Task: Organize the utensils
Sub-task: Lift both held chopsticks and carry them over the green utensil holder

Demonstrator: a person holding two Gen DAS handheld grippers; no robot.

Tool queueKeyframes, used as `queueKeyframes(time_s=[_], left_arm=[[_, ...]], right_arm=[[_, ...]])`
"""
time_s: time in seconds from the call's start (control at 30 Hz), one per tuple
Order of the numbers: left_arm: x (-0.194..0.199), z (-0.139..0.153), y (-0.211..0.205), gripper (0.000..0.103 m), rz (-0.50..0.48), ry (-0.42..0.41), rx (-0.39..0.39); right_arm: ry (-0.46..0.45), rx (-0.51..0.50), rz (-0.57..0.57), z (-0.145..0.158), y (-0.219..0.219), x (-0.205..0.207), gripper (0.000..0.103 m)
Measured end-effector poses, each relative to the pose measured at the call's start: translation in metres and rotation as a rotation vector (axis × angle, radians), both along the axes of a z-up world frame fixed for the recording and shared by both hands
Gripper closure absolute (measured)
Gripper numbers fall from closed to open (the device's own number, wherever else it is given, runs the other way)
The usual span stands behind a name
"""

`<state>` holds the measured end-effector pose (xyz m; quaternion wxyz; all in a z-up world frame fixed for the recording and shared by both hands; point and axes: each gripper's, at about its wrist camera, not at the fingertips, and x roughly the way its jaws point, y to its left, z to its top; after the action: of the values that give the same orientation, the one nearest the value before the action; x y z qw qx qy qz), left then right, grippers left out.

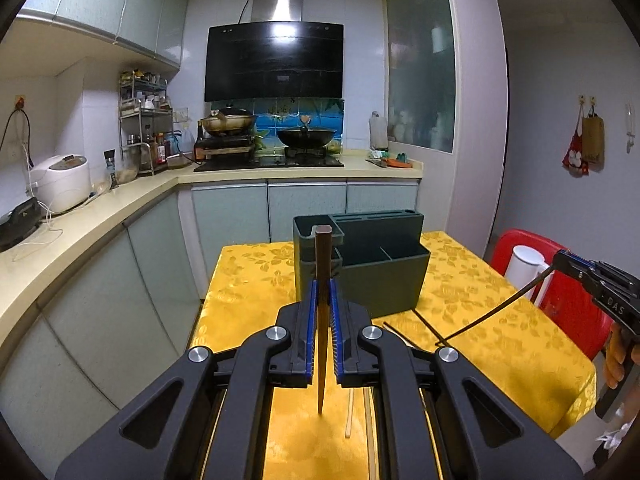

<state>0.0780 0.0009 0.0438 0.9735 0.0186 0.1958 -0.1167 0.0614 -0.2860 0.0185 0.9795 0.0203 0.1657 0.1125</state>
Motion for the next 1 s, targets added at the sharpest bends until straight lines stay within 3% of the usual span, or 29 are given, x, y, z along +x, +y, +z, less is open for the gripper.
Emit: queueKeyframes(time_s=[0.23, 0.6, 0.8, 1.0], left_arm=[[0.024, 0.016, -0.005, 0.097, -0.026, 0.021, -0.004], [0.058, 0.069, -0.043, 0.097, -0.071, -0.065, 0.031], [0.092, 0.100, -0.061, 0.097, -0.083, -0.103, -0.005], [0.124, 0.109, -0.081, 0.097, -0.093, -0.100, -0.002]], right_arm=[[0.014, 0.045, 0.004, 0.025, -0.006, 0.036, 0.095], [-0.054, 0.035, 0.016, 0.077, 0.001, 0.064, 0.095], [-0.101, 0.030, 0.009, 0.106, 0.001, 0.086, 0.095], [-0.111, 0.020, 0.023, 0.119, 0.008, 0.112, 0.095]])
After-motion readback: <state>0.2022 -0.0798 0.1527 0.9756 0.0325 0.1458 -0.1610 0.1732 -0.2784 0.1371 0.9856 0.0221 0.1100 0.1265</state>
